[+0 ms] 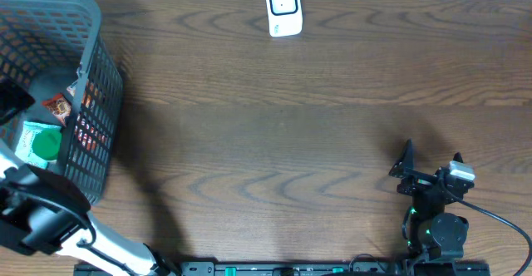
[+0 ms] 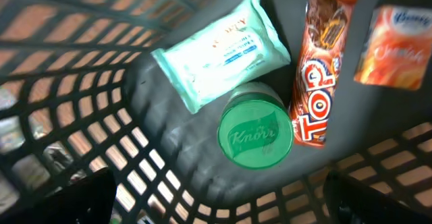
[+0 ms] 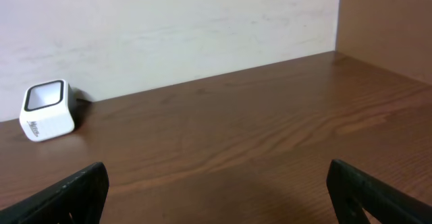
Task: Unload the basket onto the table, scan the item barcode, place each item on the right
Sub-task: 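Reach the left gripper into the basket and grasp the green-capped jar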
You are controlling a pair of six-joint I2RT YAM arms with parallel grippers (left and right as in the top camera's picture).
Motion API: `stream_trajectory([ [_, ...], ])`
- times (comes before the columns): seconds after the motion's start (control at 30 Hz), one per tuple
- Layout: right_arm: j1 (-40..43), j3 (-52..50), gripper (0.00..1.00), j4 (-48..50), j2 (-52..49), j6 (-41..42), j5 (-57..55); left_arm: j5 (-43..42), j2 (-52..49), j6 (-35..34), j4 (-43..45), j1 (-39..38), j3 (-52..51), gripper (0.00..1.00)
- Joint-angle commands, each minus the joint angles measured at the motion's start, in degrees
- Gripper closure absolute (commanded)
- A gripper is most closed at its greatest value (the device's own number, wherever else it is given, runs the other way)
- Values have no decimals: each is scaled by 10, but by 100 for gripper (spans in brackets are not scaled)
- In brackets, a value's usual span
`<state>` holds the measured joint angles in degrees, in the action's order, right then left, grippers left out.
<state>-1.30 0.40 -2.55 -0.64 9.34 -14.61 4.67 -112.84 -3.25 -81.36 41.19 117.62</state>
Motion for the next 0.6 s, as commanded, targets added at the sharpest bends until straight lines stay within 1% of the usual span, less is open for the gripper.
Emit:
stream_trajectory([
  [0.0,2,-1,1,-2,2,-9,-1,-39,-22,92,0,-1,-16,2],
  [0.07,2,-1,1,-2,2,-9,-1,-56,-30,124,5,-3,-35,2],
  [0.27,2,-1,1,-2,2,-9,-1,-57,-31,168,46,-5,-113,2],
  [0.37,2,-1,1,-2,2,-9,-1,-54,-31,179,69,-10,-147,2],
  [0.57,2,-1,1,-2,2,-9,-1,-38,-31,178,120,-11,-213,2],
])
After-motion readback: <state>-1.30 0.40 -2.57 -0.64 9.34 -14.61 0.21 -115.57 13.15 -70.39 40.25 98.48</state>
